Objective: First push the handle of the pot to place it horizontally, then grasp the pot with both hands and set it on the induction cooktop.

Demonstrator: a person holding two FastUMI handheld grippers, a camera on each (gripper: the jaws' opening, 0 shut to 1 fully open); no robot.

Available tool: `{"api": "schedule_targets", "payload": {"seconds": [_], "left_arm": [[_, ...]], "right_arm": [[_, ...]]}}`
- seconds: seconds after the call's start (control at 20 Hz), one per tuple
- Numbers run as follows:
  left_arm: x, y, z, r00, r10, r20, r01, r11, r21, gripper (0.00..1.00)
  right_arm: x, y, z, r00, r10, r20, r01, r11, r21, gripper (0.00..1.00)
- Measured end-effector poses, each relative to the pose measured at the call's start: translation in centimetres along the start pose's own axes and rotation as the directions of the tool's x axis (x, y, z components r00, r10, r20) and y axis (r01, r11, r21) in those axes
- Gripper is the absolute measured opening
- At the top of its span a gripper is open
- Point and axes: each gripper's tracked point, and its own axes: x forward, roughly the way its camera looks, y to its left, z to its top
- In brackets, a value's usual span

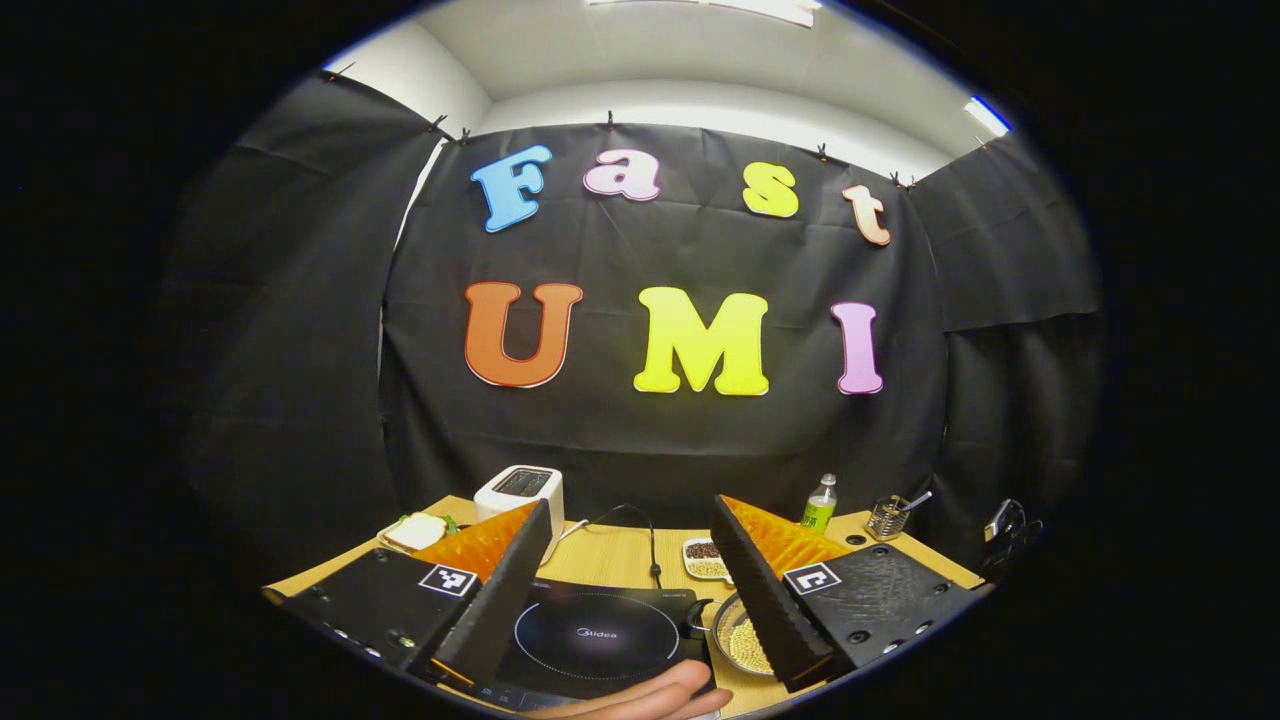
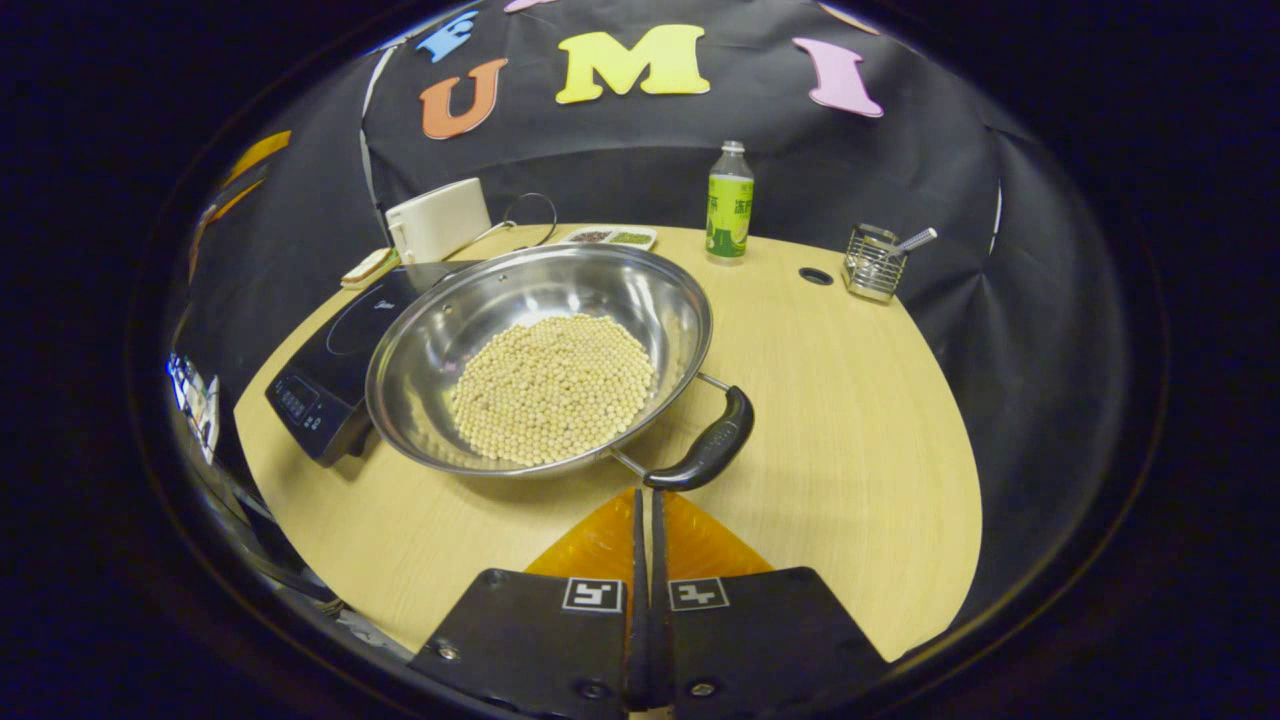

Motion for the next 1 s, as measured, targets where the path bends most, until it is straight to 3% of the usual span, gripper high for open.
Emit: {"api": "schedule_targets", "payload": {"seconds": [0.15, 0.45, 0.55, 0.85, 1.0], "left_arm": [[0.7, 0.2, -1.4, 1.000, -0.005, -0.027, 0.005, 1.000, -0.010, 0.95], [1.5, 1.1, -3.0, 0.998, 0.004, -0.057, -0.005, 1.000, -0.014, 0.95], [1.7, 1.2, -3.7, 0.997, 0.010, -0.076, -0.011, 1.000, -0.009, 0.95], [2.3, -0.1, -6.3, 0.989, -0.016, -0.150, 0.021, 0.999, 0.038, 0.95], [3.0, -0.6, -7.6, 0.981, -0.028, -0.194, 0.031, 0.999, 0.014, 0.95]], "right_arm": [[0.8, -1.0, 0.8, 0.999, -0.033, 0.002, 0.033, 0.999, -0.006, 0.00], [2.5, -2.2, 2.3, 0.998, -0.059, 0.006, 0.059, 0.996, -0.072, 0.04], [3.0, -2.5, 2.8, 0.999, -0.053, 0.010, 0.053, 0.998, -0.046, 0.01], [4.2, -4.3, 4.3, 0.998, -0.053, 0.019, 0.051, 0.995, 0.086, 0.06], [4.7, -5.6, 5.3, 0.997, -0.070, 0.029, 0.066, 0.991, 0.114, 0.06]]}}
